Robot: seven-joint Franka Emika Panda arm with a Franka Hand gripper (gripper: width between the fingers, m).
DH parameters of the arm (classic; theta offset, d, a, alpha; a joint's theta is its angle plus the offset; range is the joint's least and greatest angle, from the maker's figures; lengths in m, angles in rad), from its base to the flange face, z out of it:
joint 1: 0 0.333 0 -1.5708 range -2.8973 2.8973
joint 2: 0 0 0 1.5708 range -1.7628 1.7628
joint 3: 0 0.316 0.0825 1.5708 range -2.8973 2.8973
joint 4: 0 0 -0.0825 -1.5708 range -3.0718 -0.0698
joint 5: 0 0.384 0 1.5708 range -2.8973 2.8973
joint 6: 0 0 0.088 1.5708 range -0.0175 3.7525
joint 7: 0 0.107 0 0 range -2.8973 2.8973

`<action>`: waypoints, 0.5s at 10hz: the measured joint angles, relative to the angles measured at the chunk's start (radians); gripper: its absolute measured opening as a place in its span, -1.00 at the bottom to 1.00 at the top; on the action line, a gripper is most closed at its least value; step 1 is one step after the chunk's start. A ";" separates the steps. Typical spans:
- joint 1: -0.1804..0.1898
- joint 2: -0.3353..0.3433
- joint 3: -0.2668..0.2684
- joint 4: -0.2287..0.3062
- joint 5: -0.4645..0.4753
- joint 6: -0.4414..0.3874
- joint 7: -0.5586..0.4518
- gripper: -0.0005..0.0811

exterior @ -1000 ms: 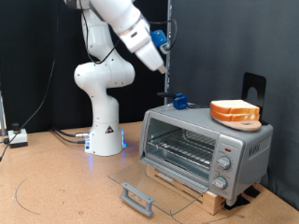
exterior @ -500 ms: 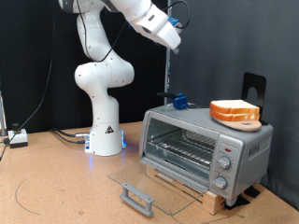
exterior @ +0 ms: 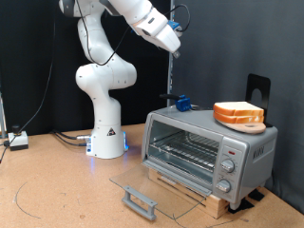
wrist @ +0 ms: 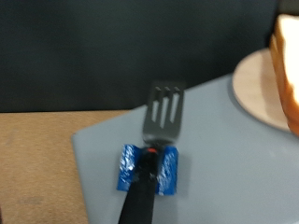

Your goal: Make a piece of toast with the oven

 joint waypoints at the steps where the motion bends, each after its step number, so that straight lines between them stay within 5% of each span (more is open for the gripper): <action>1: -0.026 -0.051 0.032 -0.057 0.000 0.049 0.023 0.99; 3: -0.054 -0.127 0.086 -0.163 0.000 0.125 0.031 0.99; 5: -0.054 -0.145 0.092 -0.188 0.000 0.140 0.031 0.99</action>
